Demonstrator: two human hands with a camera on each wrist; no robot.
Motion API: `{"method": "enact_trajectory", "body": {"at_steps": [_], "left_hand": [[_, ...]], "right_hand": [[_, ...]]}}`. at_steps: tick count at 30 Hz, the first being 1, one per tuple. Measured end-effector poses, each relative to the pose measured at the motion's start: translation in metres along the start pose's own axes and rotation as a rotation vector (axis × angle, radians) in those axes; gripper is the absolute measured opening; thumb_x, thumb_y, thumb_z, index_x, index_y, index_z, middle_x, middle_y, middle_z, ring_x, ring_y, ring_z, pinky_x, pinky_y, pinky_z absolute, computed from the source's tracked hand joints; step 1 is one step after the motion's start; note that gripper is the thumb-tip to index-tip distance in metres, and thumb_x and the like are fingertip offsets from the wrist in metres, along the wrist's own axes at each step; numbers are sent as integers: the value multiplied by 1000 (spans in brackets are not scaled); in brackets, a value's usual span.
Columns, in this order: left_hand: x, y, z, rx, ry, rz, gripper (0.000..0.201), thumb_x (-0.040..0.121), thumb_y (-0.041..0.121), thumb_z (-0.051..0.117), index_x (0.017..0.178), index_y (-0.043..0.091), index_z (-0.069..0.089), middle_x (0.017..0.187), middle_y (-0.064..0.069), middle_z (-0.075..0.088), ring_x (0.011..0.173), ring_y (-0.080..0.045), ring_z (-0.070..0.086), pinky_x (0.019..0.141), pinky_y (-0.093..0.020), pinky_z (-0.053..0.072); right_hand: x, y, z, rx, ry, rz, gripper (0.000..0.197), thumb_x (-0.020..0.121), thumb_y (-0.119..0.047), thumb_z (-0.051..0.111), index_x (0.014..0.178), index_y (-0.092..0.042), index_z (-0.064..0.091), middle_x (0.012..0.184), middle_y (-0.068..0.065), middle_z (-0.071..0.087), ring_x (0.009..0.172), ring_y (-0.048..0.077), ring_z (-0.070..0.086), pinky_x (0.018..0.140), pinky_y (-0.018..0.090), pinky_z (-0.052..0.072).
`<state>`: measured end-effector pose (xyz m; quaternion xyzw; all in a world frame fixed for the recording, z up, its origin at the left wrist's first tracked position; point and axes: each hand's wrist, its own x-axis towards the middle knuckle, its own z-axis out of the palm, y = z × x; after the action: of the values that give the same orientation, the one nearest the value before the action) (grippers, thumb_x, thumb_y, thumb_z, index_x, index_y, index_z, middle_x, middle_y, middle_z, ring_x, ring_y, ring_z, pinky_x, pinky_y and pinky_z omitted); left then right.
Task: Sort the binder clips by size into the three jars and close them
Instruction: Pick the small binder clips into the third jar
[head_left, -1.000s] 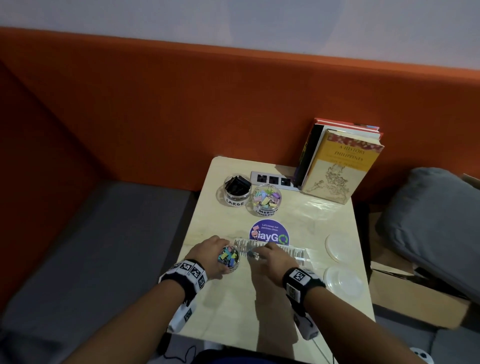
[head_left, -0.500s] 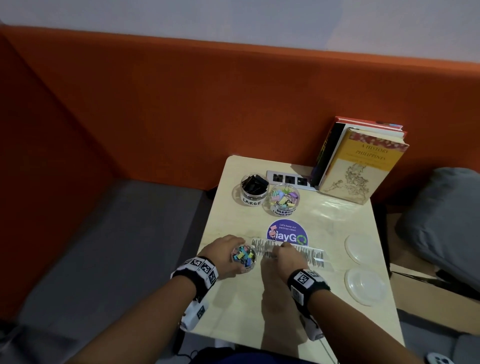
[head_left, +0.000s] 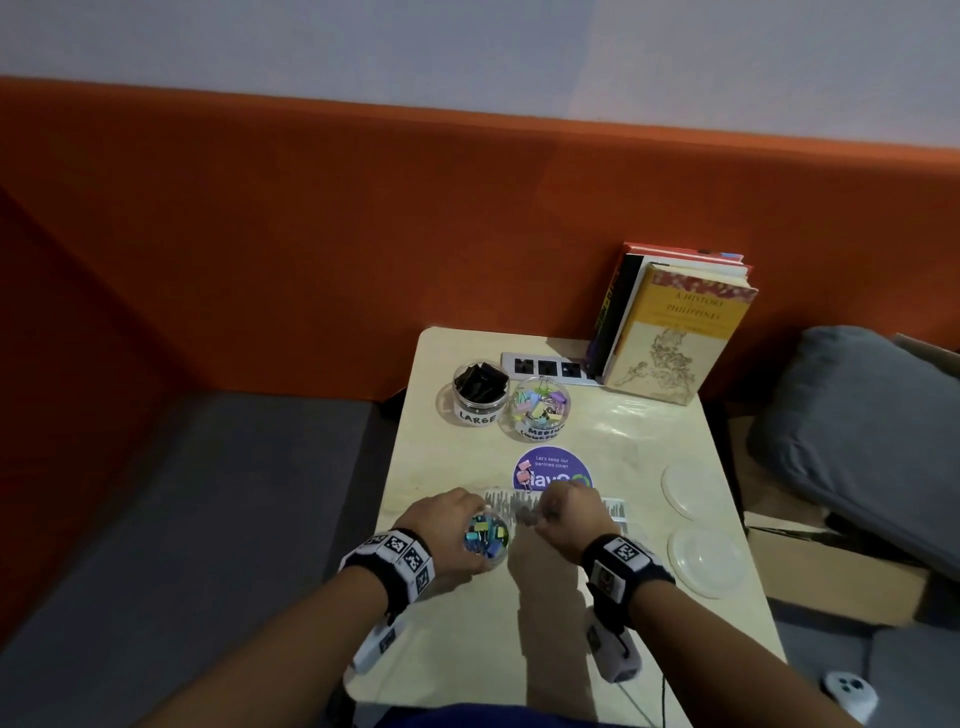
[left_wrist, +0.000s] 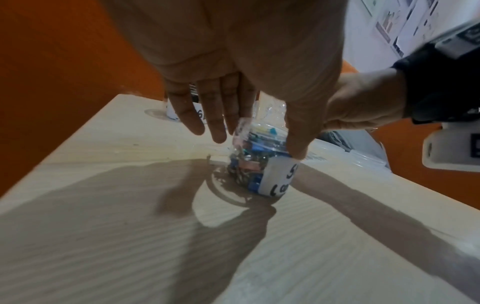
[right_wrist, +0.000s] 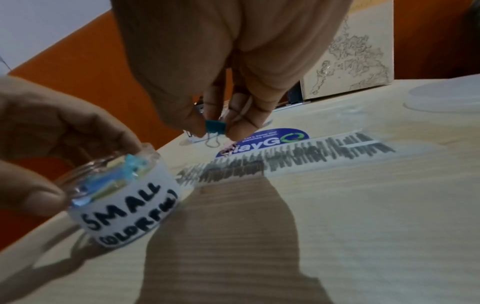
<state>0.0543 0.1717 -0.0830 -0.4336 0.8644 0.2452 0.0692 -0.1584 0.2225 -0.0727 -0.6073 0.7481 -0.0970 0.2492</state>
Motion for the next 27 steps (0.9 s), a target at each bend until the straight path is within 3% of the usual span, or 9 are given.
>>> {"method": "enact_trajectory", "body": {"at_steps": [3, 6, 15, 19, 24, 27], "left_hand": [[0, 1, 3, -13, -11, 6, 75, 72, 57, 74, 134, 25, 47, 130, 1, 52, 111, -21, 58, 92, -32, 51], [-3, 4, 6, -27, -26, -15, 71, 69, 58, 75, 127, 28, 50, 124, 3, 54, 107, -20, 58, 90, -34, 52], [-14, 2, 2, -11, 58, -117, 72, 67, 62, 71, 128, 28, 53, 123, 5, 56, 107, -19, 59, 89, -32, 50], [-18, 3, 1, 7, 73, -110, 71, 70, 63, 70, 129, 27, 55, 123, 3, 58, 109, -20, 58, 92, -33, 49], [-21, 2, -1, 48, 99, -98, 71, 72, 64, 68, 130, 27, 53, 126, 4, 57, 114, -19, 55, 97, -36, 44], [-25, 0, 1, 58, 70, -103, 69, 72, 64, 67, 127, 26, 52, 123, 4, 57, 111, -19, 55, 95, -38, 44]], "right_hand": [[-3, -14, -1, 72, -35, -107, 5, 78, -17, 66, 80, -19, 71, 78, -5, 64, 72, 13, 59, 65, 22, 44], [-2, -27, 3, 125, -50, -190, 5, 78, -21, 69, 82, -19, 71, 76, -8, 61, 69, 9, 56, 61, 17, 42], [-1, -31, 12, 214, -22, -151, 7, 84, -24, 73, 85, -18, 71, 81, -3, 71, 73, 11, 63, 66, 21, 48], [-2, -28, 10, 203, -6, -128, 6, 87, -23, 71, 89, -18, 72, 79, -8, 67, 73, 8, 60, 61, 10, 40], [-4, -27, 8, 217, 33, -125, 6, 88, -24, 71, 87, -19, 71, 76, -10, 66, 70, 6, 59, 60, 8, 38], [-6, -27, 10, 223, 30, -131, 5, 87, -24, 71, 87, -19, 71, 77, -8, 68, 72, 9, 62, 64, 16, 45]]}}
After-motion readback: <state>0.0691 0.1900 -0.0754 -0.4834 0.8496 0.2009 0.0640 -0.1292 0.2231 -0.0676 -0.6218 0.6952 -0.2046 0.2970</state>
